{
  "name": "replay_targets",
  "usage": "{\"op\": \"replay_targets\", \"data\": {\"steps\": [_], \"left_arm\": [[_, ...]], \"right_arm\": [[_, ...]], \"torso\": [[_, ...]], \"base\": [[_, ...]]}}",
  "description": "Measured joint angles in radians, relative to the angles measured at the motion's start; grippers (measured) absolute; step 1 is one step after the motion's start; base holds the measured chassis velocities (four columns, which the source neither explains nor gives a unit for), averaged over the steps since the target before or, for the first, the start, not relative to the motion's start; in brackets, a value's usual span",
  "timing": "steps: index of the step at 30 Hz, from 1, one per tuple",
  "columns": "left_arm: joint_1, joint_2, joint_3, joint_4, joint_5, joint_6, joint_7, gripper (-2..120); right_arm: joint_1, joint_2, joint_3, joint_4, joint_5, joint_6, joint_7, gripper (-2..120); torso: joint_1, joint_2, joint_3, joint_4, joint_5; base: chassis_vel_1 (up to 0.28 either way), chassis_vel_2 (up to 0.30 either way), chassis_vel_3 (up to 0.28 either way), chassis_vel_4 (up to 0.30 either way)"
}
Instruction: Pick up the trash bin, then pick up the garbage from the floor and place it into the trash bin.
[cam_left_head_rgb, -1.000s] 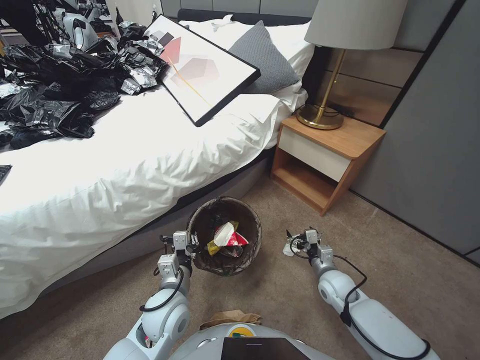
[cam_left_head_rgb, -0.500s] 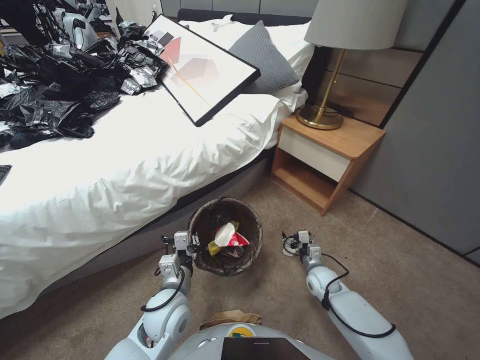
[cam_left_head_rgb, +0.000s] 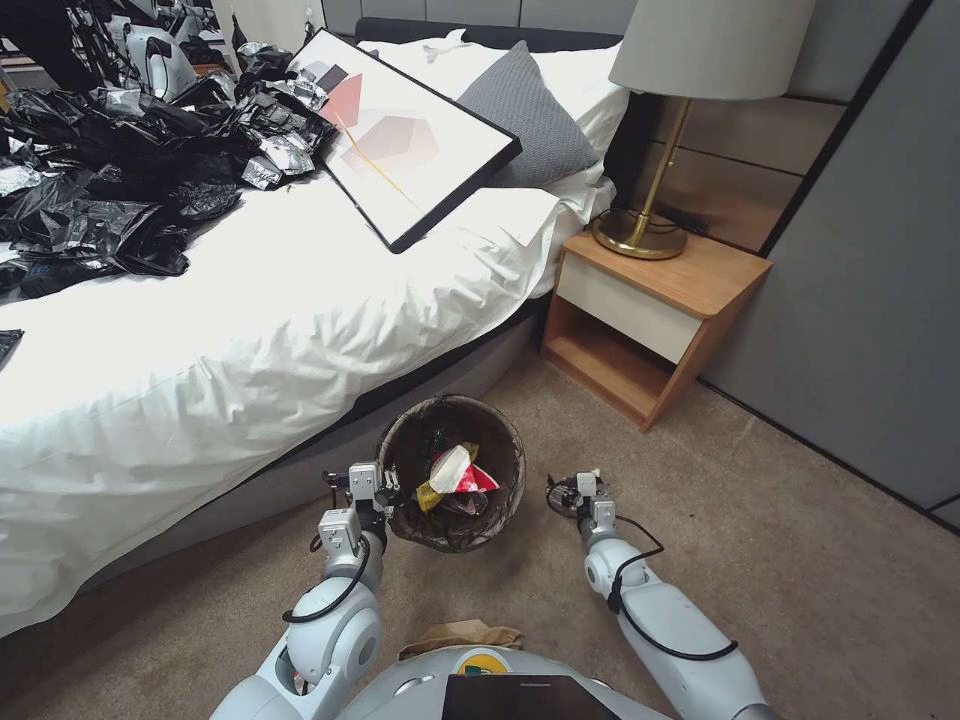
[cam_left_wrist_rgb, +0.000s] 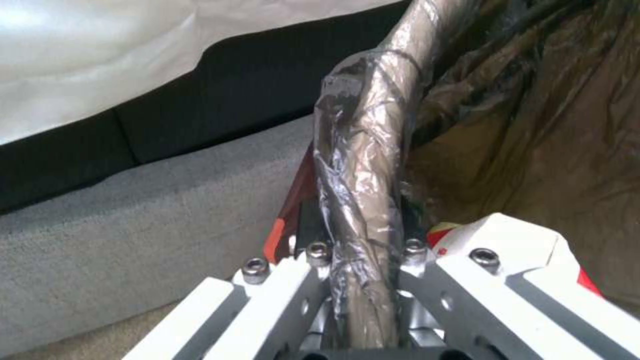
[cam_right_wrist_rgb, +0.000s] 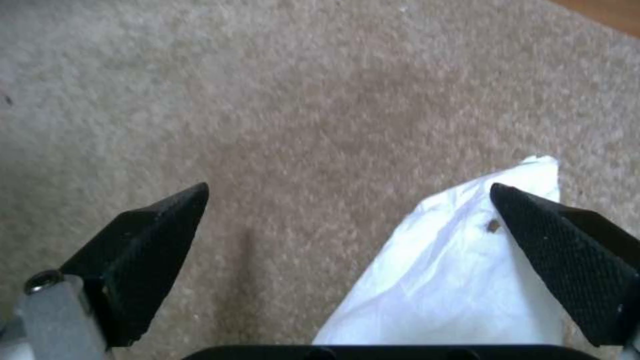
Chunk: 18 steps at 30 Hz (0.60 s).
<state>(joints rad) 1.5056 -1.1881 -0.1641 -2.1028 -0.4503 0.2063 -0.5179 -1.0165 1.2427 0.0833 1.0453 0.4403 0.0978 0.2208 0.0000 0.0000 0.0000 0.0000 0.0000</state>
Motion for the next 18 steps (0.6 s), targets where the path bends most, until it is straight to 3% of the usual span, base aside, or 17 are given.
{"op": "replay_targets", "data": {"steps": [18], "left_arm": [[-0.004,-0.006,0.003,0.003,0.001,0.0,0.0,2]], "right_arm": [[-0.009,-0.018,0.024,0.0,-0.033,0.007,0.054,100]], "torso": [[0.0,0.0,0.0,-0.0002,0.0]], "base": [[0.0,0.0,0.0,0.0]]}}
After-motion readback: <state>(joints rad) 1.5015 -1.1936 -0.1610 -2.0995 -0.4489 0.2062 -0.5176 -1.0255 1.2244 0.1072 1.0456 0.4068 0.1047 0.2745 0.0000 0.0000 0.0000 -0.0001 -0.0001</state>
